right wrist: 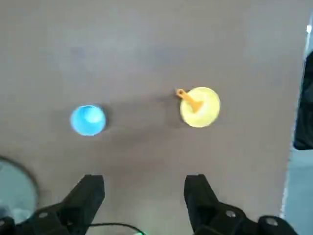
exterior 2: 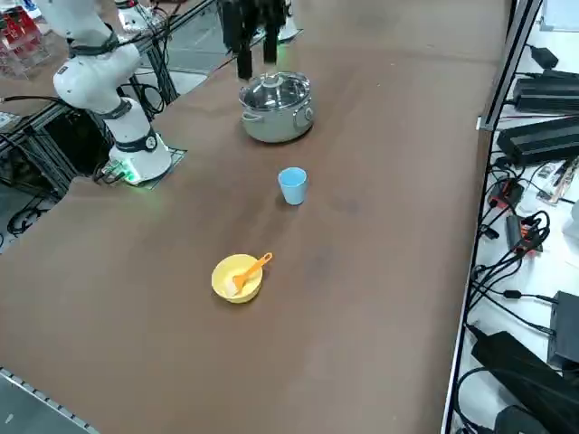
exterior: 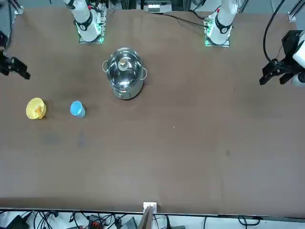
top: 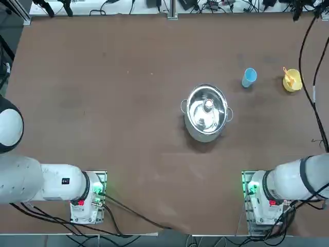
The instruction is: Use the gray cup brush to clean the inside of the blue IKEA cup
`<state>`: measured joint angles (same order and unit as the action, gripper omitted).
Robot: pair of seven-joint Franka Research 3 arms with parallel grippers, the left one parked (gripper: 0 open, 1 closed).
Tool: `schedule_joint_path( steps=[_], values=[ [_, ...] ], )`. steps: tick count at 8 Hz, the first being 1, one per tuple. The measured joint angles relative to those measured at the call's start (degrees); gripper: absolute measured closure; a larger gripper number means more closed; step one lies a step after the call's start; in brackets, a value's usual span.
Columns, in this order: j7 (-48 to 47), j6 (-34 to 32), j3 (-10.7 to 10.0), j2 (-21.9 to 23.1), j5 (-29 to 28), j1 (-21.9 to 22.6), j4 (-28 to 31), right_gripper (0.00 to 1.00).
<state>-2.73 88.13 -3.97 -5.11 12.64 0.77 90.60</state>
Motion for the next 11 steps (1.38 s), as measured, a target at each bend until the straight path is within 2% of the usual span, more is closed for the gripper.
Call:
schedule_joint_path(
  steps=[3,5,7,9,11],
  values=[
    [-5.0,10.3,-0.1,-8.8,4.0,-0.8,4.7,0.00],
    [-15.9,17.9,0.0,-13.2,9.3,-0.9,8.9,0.02],
    [-22.7,21.1,0.2,-18.0,12.4,-0.8,9.9,0.05],
    [-25.9,22.1,0.1,-21.5,15.5,-1.0,9.8,0.15],
    [-33.1,23.1,0.1,-25.3,23.8,-1.0,9.9,0.19]
  ],
)
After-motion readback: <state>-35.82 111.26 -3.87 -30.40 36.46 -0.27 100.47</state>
